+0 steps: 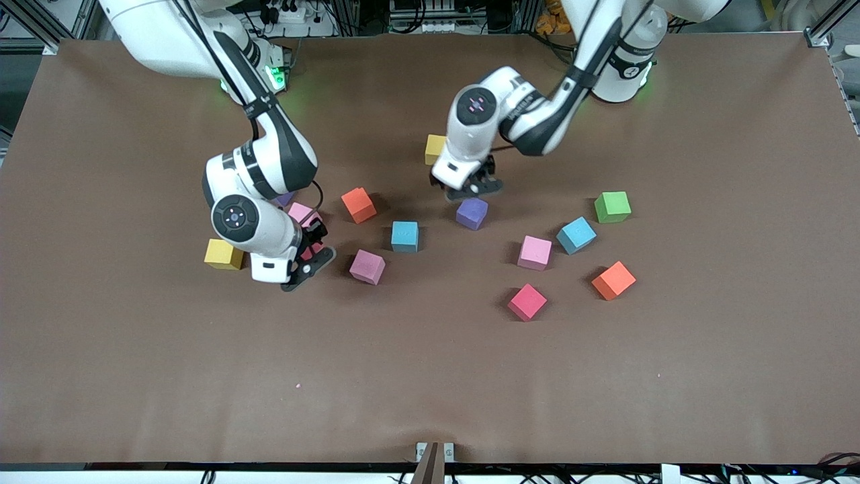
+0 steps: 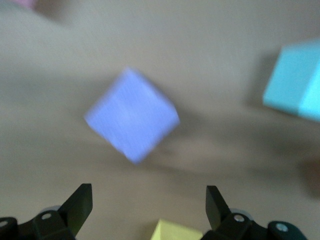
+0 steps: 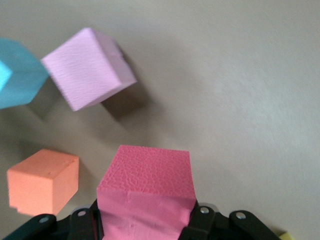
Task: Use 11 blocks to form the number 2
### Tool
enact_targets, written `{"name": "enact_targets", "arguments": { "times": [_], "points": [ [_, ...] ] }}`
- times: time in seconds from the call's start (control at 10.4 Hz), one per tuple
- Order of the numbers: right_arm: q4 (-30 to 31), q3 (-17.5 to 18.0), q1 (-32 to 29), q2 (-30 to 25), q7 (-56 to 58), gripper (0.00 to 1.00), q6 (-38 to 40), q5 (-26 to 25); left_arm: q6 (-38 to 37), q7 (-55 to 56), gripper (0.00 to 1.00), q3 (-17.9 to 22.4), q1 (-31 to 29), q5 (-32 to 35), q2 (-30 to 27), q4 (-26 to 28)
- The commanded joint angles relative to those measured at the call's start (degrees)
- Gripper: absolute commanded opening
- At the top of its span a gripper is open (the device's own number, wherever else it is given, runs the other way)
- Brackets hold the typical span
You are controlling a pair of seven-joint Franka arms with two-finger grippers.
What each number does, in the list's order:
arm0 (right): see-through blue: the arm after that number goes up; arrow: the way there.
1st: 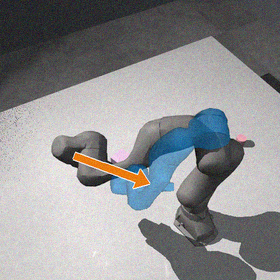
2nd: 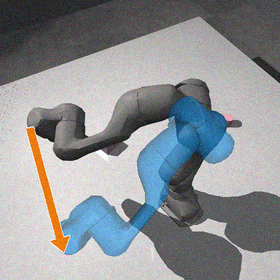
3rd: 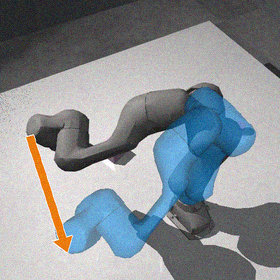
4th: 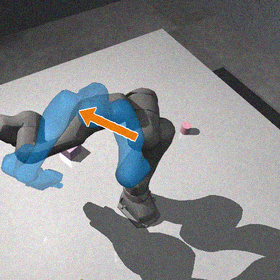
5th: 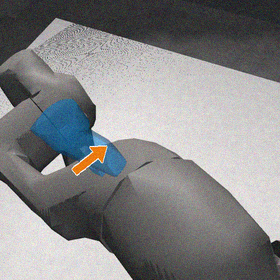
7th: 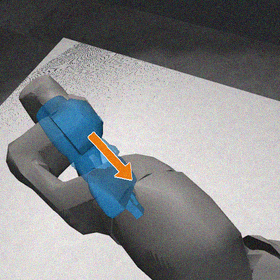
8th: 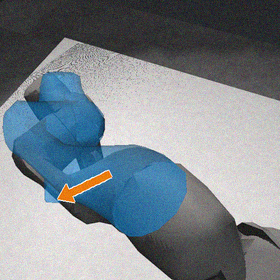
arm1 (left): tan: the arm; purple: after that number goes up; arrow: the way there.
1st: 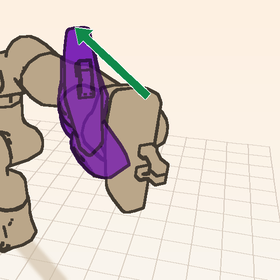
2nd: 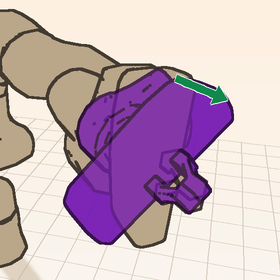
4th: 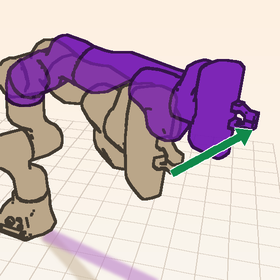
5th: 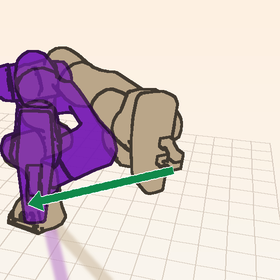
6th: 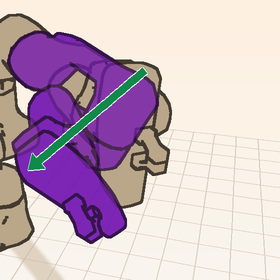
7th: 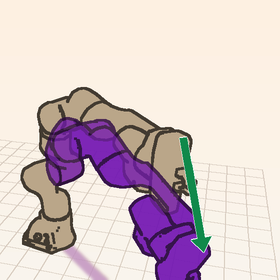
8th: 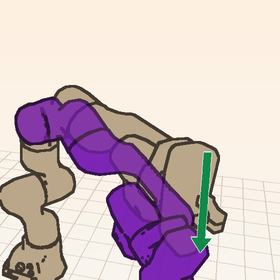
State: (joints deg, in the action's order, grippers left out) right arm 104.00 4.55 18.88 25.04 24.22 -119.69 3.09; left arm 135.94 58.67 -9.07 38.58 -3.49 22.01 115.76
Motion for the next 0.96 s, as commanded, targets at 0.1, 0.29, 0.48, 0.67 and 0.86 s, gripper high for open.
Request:
{"name": "enact_targets", "arguments": {
  "times": [0.1,0.29,0.48,0.67,0.86],
  "points": [
    [0.2,-0.2,4.8,-2.1,19.1,0.26,0.9,-0.2,-2.2,2.7,1.0,3.2,-1.4,-3.3,1.8,-5.0],
    [0.9,-0.3,11.0,-2.0,21.8,0.26,1.0,-0.8,-2.1,10.9,1.0,4.6,-1.5,-4.8,2.8,-4.6],
    [1.4,-0.2,14.8,-2.2,21.4,0.26,2.1,-1.4,-2.1,15.9,1.0,5.3,-1.6,-4.9,3.8,-4.5],
    [2.2,-0.2,16.2,-2.4,21.5,0.26,2.8,-1.3,-1.6,19.4,1.0,5.3,-1.6,-5.6,4.6,-4.6],
    [5.8,-0.2,20.9,-3.9,20.4,0.26,0.5,-1.3,-1.3,20.2,1.0,5.2,-1.6,-7.0,4.8,-4.7]
  ]
}}
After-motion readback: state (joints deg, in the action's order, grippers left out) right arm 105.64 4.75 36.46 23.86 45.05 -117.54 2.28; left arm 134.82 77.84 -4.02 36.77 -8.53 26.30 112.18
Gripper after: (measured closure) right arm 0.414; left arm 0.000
